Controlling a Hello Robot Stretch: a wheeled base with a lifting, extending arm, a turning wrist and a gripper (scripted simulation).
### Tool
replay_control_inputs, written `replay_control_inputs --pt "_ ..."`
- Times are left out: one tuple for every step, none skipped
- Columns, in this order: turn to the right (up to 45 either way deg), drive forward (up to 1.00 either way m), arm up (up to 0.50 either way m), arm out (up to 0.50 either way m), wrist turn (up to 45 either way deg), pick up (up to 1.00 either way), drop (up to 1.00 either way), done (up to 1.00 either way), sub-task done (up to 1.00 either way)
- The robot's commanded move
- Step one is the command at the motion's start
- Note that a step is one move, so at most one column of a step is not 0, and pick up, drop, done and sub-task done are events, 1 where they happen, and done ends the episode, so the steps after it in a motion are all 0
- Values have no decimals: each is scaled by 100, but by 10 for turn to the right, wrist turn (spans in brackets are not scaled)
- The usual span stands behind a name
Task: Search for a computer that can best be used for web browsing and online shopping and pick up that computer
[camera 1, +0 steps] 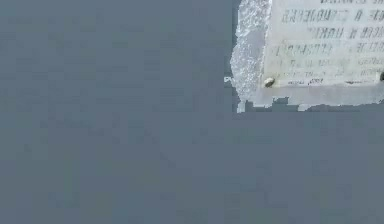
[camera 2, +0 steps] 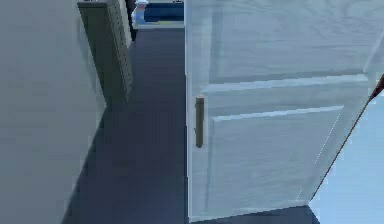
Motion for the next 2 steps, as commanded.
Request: replay_control_inputs --pt "450 0 0 0 0 0 0 0 0" --pt "150 0 0 0 0 0 0 0 0"
